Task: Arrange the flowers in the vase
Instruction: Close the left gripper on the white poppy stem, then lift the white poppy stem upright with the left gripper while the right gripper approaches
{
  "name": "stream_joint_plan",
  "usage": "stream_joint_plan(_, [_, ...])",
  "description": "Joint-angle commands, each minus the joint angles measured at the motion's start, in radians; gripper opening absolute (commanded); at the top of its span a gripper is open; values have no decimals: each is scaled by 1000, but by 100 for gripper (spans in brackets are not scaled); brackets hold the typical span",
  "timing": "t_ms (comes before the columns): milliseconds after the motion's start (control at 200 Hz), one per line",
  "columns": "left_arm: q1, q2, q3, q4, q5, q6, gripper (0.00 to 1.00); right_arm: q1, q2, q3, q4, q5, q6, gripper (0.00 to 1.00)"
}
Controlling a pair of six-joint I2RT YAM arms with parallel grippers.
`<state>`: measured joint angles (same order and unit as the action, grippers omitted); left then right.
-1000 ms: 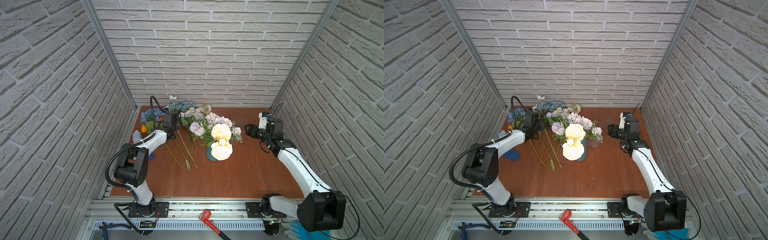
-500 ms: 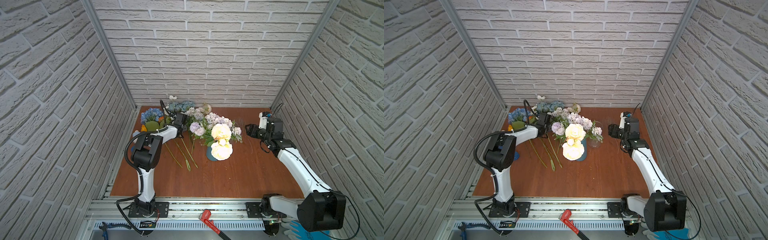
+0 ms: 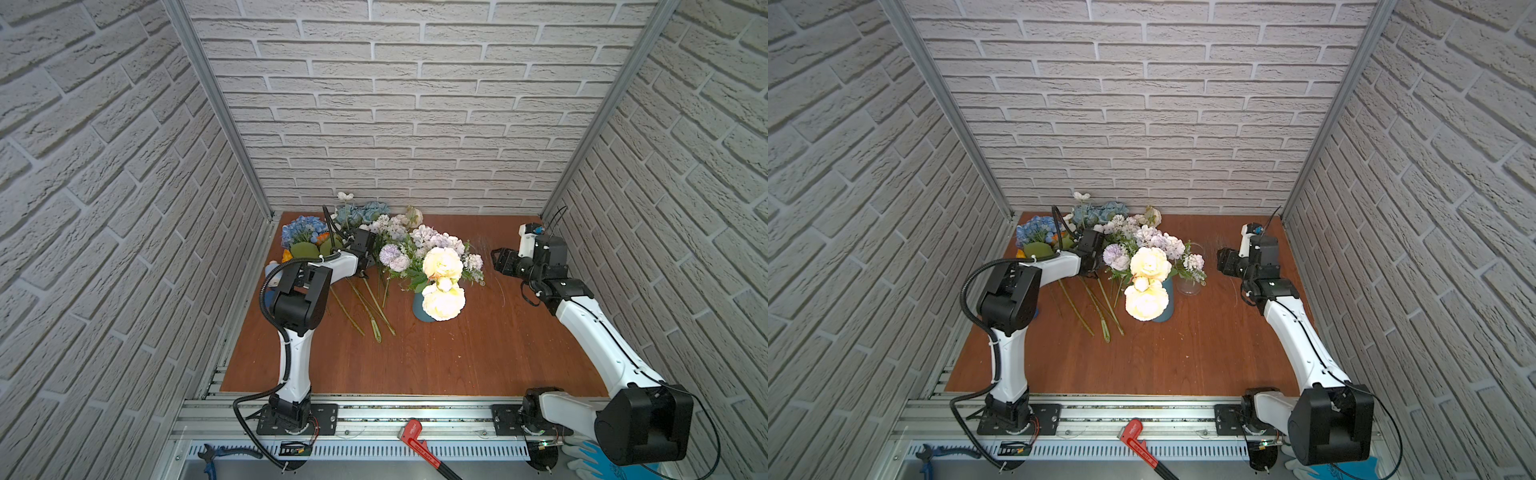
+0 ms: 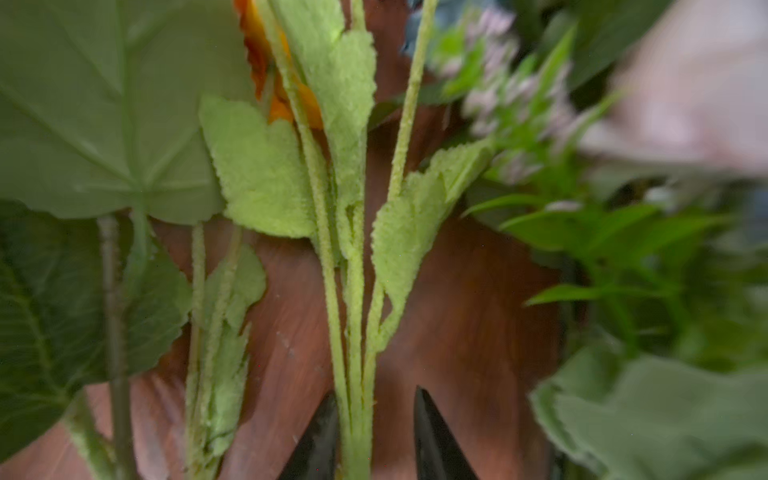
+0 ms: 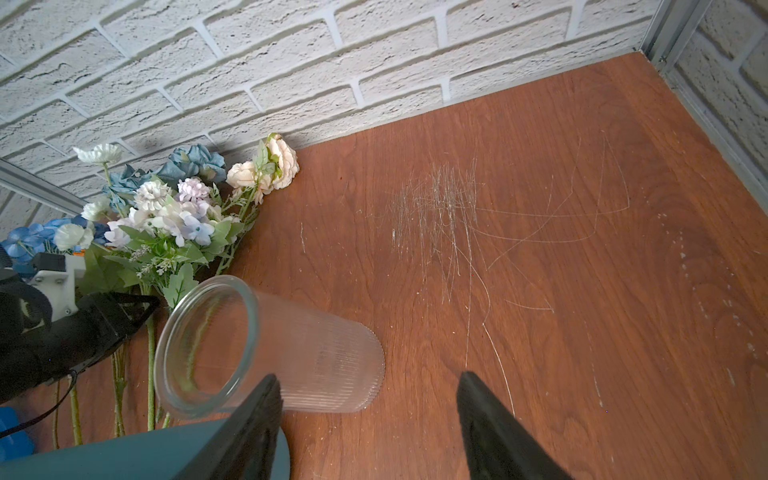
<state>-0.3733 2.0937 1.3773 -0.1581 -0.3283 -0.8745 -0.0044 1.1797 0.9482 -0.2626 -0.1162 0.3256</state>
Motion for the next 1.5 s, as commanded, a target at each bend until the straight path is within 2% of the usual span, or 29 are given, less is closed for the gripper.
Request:
stream_joint_plan(0, [14,12,5,-3,-14,-7,25,4,-52,16,23,18,-14,68])
stream_joint_plan(160, [21,-8,-1,-3,9,9,0,4,-61,21,20,21,-14,68])
stream_joint_plan(390, [29,-129,-28,-45,-28,137,0,4,-68,16,23,24,-11,68])
stream_joint_plan(535, [54,-208,-93,-47,-33,162,0,4,-64,15,31,19,-5,68])
stream_joint_plan(670, [71,-285,-143,-12,12,180,0,4,-67,22,29,9,-8,68])
stream_joint_plan(780, [77,-374,-192,84,53,228,0,4,-67,41,25,-10,-19,68])
stream_joint_plan(885, [85,-460,-232,172,96,292,0,4,-55,70,22,-51,-26,69])
stream_joint_plan(1050, [125,-577,-285,307,220,417,0,4,-37,104,67,-144,-13,69])
stream_joint_plan(1240, [147,-672,-282,371,297,530,0,4,-34,154,163,-261,-4,68])
stream_joint_plan(1495, [148,-728,-230,405,438,568,0,17,3,282,262,-458,58,68])
